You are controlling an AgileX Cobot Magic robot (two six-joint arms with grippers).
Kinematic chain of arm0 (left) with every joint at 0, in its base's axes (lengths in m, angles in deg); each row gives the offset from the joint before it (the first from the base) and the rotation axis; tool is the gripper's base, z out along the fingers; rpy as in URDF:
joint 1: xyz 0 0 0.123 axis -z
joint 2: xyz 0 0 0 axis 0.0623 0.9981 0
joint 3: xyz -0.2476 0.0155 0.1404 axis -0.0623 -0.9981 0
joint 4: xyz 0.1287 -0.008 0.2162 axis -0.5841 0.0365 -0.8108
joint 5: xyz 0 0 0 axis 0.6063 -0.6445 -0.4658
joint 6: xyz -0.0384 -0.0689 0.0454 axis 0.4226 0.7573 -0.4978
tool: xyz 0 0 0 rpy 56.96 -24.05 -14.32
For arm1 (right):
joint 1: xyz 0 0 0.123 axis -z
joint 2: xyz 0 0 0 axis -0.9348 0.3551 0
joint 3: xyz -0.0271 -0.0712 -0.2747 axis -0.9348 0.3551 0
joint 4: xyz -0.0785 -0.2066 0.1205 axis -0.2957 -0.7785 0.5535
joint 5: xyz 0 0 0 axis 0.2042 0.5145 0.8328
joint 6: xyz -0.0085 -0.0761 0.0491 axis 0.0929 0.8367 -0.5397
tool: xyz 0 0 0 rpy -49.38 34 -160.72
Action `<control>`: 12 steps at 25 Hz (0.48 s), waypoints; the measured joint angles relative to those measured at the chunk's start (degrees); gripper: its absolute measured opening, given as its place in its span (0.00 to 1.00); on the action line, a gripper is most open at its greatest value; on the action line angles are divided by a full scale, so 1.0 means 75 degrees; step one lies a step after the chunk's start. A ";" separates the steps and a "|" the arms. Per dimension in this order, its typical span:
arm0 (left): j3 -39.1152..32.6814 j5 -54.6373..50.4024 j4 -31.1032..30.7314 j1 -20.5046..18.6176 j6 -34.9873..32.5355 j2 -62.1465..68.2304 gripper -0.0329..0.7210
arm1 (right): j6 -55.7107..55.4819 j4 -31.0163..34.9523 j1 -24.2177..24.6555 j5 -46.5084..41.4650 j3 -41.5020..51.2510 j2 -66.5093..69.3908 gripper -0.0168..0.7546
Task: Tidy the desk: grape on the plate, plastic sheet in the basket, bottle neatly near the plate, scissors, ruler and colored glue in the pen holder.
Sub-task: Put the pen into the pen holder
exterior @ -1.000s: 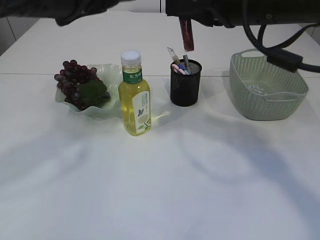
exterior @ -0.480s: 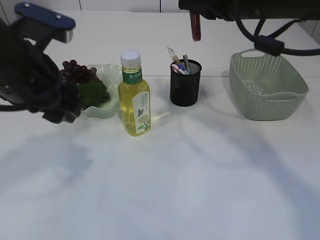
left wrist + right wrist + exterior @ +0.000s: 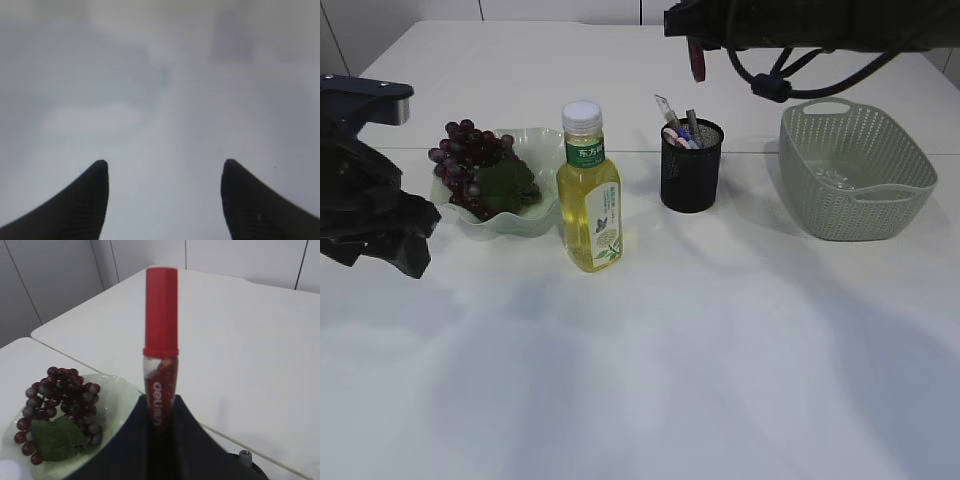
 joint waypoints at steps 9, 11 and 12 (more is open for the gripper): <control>0.0000 0.0014 0.0830 -0.0613 -0.0767 0.0000 0.69 | 0.0339 0.0666 0.0395 0.0151 -0.1057 0.1780 0.10; 0.0000 0.0014 0.0830 -0.0613 -0.0767 0.0000 0.69 | 0.0461 0.0704 0.0509 0.0181 -0.1068 0.1887 0.10; 0.0000 0.0014 0.0830 -0.0613 -0.0767 0.0000 0.69 | 0.0539 0.0701 0.0564 0.0181 -0.1074 0.1908 0.10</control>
